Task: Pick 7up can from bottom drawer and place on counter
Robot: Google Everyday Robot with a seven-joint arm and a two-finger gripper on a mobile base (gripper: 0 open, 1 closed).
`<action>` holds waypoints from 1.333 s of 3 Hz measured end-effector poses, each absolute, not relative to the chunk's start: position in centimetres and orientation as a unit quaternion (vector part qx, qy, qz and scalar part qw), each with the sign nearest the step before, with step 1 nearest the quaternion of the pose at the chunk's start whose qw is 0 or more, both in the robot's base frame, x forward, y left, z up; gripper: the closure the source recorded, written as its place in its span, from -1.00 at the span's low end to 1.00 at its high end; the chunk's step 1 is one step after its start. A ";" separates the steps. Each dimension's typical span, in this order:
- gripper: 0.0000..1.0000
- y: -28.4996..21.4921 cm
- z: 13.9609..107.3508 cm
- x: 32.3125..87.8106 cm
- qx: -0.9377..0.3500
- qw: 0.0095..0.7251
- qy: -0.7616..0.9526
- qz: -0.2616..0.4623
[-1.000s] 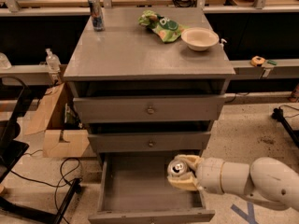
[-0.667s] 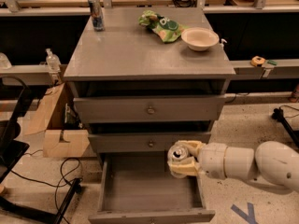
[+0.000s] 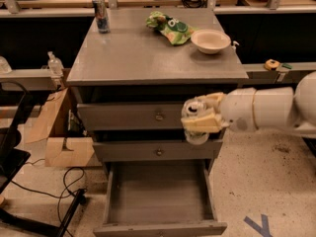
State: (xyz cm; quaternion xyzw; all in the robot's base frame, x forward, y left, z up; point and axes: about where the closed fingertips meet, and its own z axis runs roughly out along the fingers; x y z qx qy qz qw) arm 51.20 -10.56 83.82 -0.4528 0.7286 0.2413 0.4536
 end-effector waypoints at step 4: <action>1.00 -5.6 99.2 68.1 -0.471 0.462 0.704 0.263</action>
Offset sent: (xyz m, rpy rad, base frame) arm 0.1417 0.0151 0.2166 0.0167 -0.0576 -0.0093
